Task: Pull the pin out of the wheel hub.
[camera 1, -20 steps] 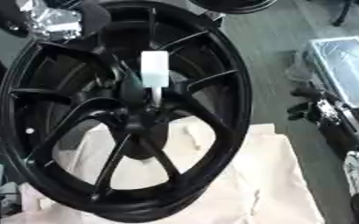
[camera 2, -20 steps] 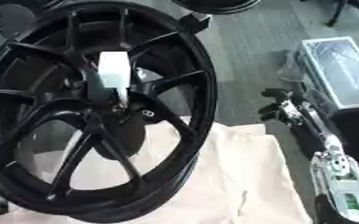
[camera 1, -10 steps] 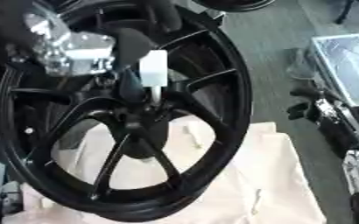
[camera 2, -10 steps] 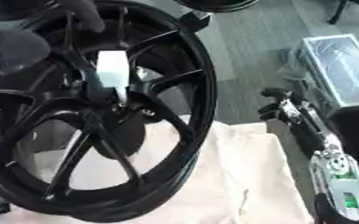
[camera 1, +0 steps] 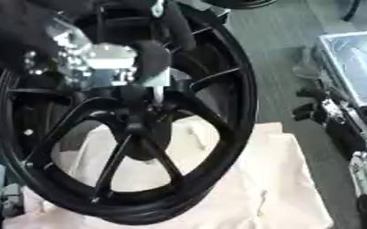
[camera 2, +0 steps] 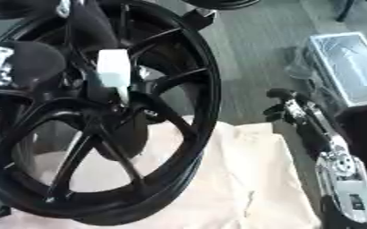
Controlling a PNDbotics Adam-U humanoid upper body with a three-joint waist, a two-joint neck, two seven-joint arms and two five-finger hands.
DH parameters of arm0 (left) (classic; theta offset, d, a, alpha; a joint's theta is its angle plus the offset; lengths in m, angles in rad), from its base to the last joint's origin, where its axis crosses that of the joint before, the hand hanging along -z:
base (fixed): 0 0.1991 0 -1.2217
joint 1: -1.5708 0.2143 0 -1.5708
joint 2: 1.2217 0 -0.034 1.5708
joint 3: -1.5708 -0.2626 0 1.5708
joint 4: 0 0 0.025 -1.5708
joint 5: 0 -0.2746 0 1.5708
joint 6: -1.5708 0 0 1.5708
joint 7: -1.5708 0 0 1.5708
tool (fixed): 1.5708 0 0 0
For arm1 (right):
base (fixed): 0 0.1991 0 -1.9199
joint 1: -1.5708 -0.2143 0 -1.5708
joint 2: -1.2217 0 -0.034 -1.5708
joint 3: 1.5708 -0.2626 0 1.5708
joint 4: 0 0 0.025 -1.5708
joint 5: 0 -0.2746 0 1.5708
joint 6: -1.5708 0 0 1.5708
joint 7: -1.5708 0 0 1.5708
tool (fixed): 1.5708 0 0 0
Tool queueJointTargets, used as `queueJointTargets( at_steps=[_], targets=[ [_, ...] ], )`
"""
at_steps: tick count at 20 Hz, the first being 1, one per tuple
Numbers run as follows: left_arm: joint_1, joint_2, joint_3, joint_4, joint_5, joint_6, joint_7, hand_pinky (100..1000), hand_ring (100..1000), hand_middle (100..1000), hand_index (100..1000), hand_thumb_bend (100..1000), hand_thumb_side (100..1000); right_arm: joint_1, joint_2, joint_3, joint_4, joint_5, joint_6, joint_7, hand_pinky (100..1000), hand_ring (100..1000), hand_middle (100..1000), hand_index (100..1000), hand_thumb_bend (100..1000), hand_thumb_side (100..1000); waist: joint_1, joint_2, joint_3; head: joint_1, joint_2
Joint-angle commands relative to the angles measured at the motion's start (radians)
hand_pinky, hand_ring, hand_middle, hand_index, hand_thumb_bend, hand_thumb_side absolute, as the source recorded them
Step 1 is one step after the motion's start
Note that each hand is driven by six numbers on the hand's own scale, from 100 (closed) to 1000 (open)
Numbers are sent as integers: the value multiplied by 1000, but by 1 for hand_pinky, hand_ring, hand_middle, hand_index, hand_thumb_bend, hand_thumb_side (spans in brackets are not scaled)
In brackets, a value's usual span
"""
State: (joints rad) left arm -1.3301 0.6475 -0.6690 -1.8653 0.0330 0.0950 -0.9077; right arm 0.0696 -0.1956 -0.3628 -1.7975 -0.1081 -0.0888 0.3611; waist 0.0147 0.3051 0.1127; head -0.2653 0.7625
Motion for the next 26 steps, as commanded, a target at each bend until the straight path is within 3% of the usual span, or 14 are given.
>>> queueJointTargets(
  at_steps=[1, 5, 7, 8, 11, 20, 26],
  targets=[
    [-26, -2, 3, 7, -13, -16, 1, 960, 888, 823, 895, 100, 1000, -4, -6, -8, -9, 6, 1, -2, 601, 616, 763, 778, 100, 728, -2, -12, 2, -1, -7],
    [-39, -3, -15, -2, -30, -27, 1, 962, 895, 826, 884, 107, 1000, -5, -6, -9, -7, 8, 3, -4, 600, 615, 763, 778, 100, 731, -1, -12, 6, -1, -8],
    [-48, -1, -23, -10, -71, -39, 1, 963, 898, 828, 881, 148, 955, -5, -6, -9, -7, 9, 4, -4, 601, 615, 762, 777, 100, 732, 0, -12, 7, -1, -7],
    [-51, -1, -27, -9, -96, -46, 1, 962, 900, 830, 878, 196, 834, -4, -5, -9, -7, 10, 4, -4, 601, 614, 762, 777, 100, 734, 0, -12, 8, -1, -7],
    [-58, -9, -31, 10, -181, -70, 1, 959, 901, 831, 875, 255, 710, -4, -4, -9, -7, 12, 5, -3, 601, 614, 762, 777, 100, 735, 0, -11, 8, -1, -5],
    [-63, -44, -61, 125, -329, -136, 1, 962, 909, 839, 876, 360, 715, -6, 0, -9, -5, 17, 7, 0, 602, 615, 763, 777, 100, 740, 0, -8, 5, 1, -5],
    [-58, -64, -75, 199, -379, -171, 1, 964, 911, 839, 867, 381, 742, -8, 2, -9, -3, 19, 9, 1, 602, 615, 763, 778, 100, 745, 1, -7, 3, 5, -6]
  ],
)
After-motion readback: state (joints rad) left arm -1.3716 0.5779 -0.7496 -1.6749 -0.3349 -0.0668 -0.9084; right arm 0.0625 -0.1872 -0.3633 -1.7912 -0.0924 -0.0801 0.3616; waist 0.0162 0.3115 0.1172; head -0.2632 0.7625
